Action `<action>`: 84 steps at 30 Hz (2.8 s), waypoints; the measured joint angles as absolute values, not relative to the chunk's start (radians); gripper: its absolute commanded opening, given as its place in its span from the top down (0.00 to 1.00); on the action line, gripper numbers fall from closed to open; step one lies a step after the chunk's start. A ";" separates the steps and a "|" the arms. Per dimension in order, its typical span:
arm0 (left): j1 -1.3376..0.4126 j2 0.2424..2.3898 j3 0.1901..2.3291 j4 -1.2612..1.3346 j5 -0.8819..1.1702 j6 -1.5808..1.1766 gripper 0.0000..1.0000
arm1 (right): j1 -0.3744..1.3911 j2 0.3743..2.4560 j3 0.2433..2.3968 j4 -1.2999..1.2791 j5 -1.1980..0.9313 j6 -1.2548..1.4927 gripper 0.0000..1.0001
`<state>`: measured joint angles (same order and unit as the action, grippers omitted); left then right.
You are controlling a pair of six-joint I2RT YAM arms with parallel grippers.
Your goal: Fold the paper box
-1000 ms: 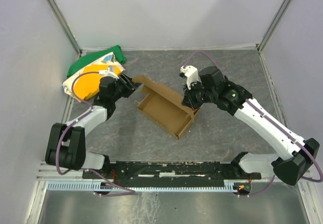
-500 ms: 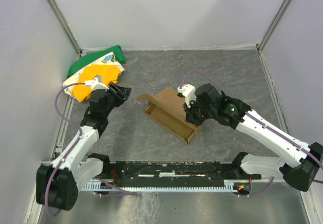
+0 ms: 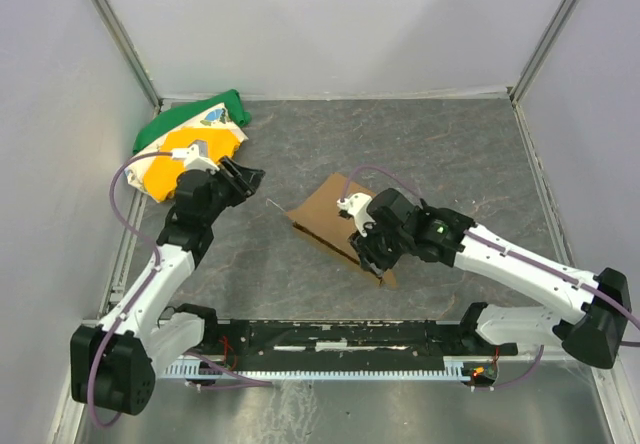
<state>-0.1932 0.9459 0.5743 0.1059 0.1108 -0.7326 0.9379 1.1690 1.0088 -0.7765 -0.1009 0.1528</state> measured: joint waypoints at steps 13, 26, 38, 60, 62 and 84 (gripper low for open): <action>-0.205 1.140 0.746 0.147 0.222 -0.731 0.40 | 0.960 0.960 0.957 -0.737 0.113 0.376 0.00; -0.432 1.458 0.958 -0.045 0.229 -0.552 0.39 | 0.820 1.159 0.934 -0.806 0.337 0.863 0.00; -0.441 1.497 0.880 -0.074 0.278 -0.525 0.38 | 0.751 1.231 0.842 -0.747 0.287 0.957 0.00; -0.478 1.398 0.731 0.055 0.354 -0.617 0.39 | 0.586 1.391 0.947 -0.650 0.123 0.782 0.00; -0.478 1.398 0.731 0.056 0.339 -0.617 0.39 | 0.576 1.431 0.999 -0.657 0.125 0.748 0.00; -0.490 1.135 0.723 -0.043 0.080 -0.598 0.28 | 0.510 1.262 1.066 -0.696 0.205 0.546 0.00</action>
